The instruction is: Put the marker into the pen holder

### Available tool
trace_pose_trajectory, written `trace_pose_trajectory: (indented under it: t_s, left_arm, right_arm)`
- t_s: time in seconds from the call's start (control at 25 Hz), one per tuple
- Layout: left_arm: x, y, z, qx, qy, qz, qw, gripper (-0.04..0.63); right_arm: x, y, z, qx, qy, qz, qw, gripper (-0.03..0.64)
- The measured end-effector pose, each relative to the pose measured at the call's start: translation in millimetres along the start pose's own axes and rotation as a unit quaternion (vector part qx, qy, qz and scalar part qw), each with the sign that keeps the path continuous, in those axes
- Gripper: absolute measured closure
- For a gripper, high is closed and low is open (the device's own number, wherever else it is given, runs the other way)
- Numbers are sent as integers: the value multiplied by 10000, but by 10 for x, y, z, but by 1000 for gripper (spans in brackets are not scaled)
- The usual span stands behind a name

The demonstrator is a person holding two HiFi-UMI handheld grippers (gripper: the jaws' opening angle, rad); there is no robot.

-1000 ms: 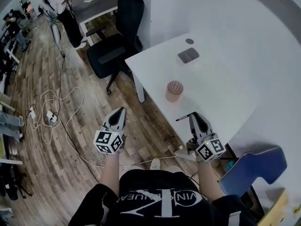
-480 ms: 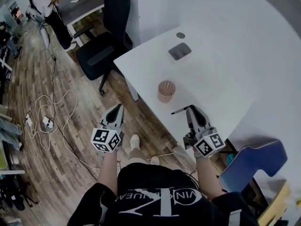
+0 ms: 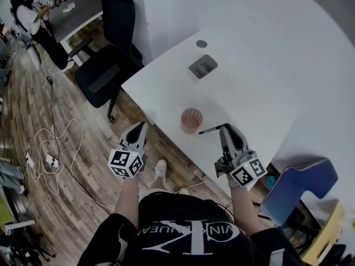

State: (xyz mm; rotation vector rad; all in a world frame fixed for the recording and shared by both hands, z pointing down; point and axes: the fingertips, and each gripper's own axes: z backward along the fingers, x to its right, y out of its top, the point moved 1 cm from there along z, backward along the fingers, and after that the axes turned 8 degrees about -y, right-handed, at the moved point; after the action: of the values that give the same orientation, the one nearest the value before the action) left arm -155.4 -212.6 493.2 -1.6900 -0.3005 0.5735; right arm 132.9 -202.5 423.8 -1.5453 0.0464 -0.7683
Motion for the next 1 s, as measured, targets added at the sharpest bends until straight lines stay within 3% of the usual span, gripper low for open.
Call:
trace_pose_trajectory:
  t_s: [0.36,1.0]
  left_arm:
    - [-355,44,-334,-142,-259,41,9996,578]
    - [-606,-140,-621,-419,-692,154,9966,578]
  right_arm:
    - [4,-31,-390,41,-184,-43,9998,558]
    - [32,-660,-762,-558,-519,218,9969,558]
